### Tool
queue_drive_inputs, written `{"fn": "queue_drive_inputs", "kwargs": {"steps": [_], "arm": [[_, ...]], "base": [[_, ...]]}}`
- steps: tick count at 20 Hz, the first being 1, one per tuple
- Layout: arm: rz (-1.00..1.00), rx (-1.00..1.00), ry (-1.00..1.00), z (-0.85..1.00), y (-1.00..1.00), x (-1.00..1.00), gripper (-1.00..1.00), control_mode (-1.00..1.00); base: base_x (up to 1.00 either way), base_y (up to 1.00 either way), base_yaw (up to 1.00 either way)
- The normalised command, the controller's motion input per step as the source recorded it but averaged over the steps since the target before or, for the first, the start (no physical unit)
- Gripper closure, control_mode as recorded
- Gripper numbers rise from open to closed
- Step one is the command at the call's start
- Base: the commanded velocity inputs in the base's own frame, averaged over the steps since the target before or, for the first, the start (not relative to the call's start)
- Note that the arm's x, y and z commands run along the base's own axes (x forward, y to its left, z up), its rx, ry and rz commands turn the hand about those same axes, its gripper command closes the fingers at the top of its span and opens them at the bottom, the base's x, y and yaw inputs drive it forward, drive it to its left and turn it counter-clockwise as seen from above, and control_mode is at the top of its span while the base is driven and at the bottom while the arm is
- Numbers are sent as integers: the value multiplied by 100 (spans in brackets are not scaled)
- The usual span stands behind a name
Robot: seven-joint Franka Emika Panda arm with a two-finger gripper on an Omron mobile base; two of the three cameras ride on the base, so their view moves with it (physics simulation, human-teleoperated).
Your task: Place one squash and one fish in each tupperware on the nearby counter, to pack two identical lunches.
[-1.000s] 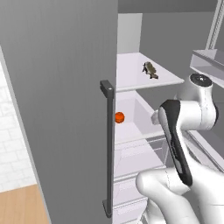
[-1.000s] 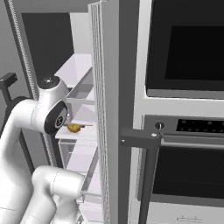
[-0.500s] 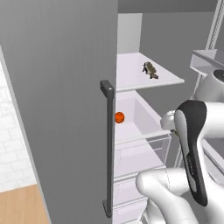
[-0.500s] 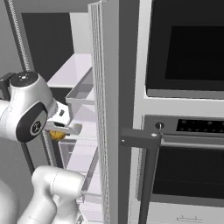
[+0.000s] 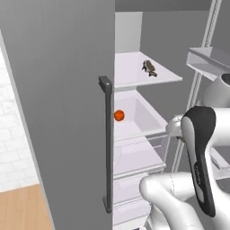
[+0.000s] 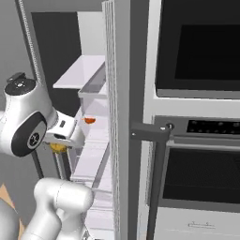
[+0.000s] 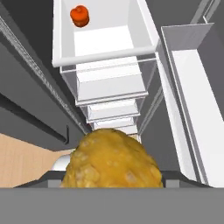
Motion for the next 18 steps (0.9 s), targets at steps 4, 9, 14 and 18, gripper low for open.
{"fn": "queue_drive_inputs", "kwargs": {"steps": [4,9,14,18], "arm": [[0,0,0,0,0,0,100,100],[0,0,0,0,0,0,100,100],[0,0,0,0,0,0,100,100],[0,0,0,0,0,0,100,100]], "base": [[-100,8,0],[-100,-14,-31],[-28,-54,-68],[5,-93,-67]]}}
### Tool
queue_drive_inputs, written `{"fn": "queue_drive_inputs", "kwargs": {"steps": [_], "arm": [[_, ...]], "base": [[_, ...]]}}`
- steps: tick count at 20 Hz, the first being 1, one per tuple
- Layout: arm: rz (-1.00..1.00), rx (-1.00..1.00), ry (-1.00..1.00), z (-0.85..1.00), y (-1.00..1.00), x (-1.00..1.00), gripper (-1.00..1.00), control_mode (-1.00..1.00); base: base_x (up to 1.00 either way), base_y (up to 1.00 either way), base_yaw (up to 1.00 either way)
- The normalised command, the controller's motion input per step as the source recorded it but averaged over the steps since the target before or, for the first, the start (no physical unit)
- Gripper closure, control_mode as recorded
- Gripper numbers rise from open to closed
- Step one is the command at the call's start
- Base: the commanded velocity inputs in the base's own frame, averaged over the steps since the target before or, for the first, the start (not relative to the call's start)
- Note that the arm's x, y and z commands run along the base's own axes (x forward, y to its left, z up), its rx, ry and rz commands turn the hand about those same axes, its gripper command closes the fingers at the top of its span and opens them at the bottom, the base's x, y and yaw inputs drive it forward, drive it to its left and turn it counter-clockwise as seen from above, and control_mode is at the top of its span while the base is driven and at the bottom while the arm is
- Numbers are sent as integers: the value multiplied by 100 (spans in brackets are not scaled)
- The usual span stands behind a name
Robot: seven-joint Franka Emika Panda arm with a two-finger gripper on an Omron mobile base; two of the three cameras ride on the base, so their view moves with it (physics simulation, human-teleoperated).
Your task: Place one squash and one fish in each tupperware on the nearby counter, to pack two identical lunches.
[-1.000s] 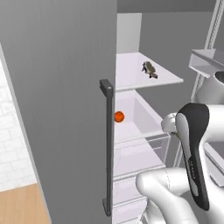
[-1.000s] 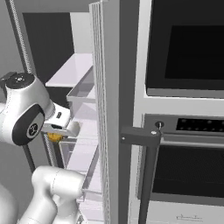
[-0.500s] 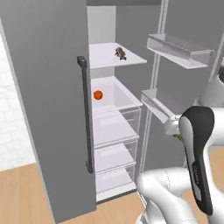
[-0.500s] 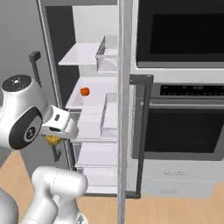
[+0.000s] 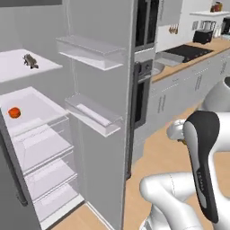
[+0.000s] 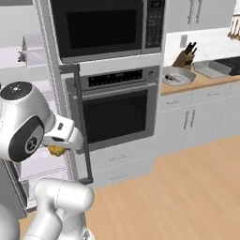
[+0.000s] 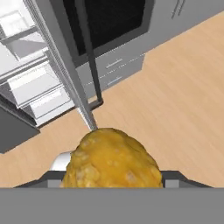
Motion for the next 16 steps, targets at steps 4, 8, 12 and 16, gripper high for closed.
{"fn": "queue_drive_inputs", "kwargs": {"steps": [4,8,12,16], "arm": [[0,0,0,0,0,0,100,100],[0,0,0,0,0,0,100,100],[0,0,0,0,0,0,100,100],[0,0,0,0,0,0,100,100]], "base": [[75,-100,-36],[100,-84,-5],[100,-57,12],[100,-63,18]]}}
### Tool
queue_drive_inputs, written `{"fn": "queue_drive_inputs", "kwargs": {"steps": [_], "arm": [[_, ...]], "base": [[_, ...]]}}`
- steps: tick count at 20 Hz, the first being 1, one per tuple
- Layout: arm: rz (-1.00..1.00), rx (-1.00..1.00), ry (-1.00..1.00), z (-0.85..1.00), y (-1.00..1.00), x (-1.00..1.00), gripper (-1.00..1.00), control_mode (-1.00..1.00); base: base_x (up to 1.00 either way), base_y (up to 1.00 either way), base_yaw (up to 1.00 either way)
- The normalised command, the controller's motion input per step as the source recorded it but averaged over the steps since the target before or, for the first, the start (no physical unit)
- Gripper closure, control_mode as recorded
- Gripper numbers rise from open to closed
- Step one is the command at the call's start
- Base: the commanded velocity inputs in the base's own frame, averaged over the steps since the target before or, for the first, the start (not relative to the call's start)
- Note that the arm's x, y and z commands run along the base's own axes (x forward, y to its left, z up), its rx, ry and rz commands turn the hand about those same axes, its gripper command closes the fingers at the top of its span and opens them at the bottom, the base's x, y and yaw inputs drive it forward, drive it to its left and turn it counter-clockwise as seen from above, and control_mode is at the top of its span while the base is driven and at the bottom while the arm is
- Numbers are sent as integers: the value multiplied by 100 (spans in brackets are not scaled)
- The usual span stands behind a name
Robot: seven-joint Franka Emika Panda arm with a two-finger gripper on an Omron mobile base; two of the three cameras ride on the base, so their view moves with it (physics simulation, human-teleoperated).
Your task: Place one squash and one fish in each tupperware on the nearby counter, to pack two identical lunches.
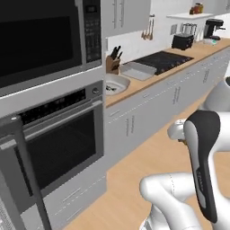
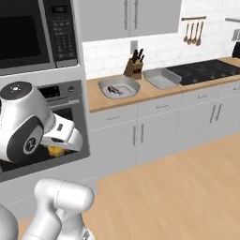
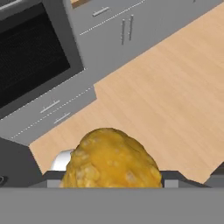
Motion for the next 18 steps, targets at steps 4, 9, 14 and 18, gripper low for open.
{"fn": "queue_drive_inputs", "kwargs": {"steps": [4,9,14,18], "arm": [[0,0,0,0,0,0,100,100],[0,0,0,0,0,0,100,100],[0,0,0,0,0,0,100,100],[0,0,0,0,0,0,100,100]], "base": [[100,-52,21],[100,-69,42],[100,-58,54],[98,-53,65]]}}
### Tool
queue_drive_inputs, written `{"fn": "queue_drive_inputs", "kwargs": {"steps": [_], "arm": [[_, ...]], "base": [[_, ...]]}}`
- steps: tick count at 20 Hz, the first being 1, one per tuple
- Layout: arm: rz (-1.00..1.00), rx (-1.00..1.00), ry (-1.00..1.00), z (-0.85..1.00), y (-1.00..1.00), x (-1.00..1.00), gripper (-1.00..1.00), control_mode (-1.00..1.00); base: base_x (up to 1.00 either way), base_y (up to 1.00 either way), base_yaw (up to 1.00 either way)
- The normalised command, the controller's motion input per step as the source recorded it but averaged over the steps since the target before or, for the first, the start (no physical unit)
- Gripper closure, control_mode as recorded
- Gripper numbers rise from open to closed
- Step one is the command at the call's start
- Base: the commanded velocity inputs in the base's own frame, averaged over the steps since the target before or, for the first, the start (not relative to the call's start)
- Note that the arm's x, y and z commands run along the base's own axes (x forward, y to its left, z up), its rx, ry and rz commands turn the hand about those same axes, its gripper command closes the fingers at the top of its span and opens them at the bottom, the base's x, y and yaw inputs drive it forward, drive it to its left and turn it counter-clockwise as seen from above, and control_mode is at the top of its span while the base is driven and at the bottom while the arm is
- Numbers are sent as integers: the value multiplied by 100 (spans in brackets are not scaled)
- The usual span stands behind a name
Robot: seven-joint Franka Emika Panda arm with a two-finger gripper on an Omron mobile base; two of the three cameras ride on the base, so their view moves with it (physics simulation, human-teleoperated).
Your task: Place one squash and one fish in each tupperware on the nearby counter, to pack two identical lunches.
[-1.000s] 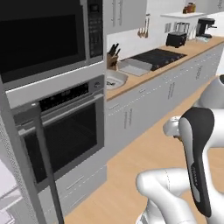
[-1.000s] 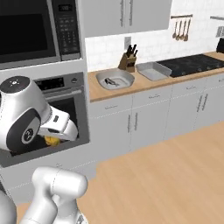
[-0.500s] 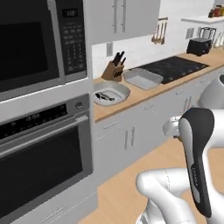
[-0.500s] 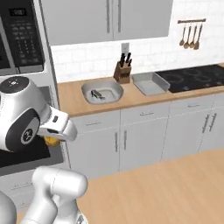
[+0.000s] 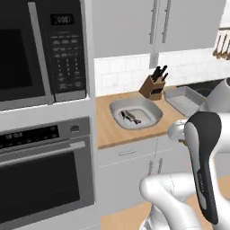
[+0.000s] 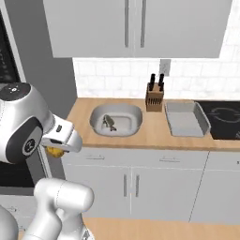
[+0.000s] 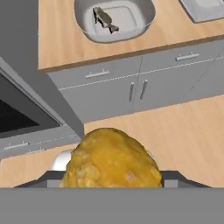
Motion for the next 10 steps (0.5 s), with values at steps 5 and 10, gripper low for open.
{"fn": "queue_drive_inputs", "kwargs": {"steps": [5,10], "arm": [[0,0,0,0,0,0,100,100],[0,0,0,0,0,0,100,100]], "base": [[69,-67,51],[81,-51,21]]}}
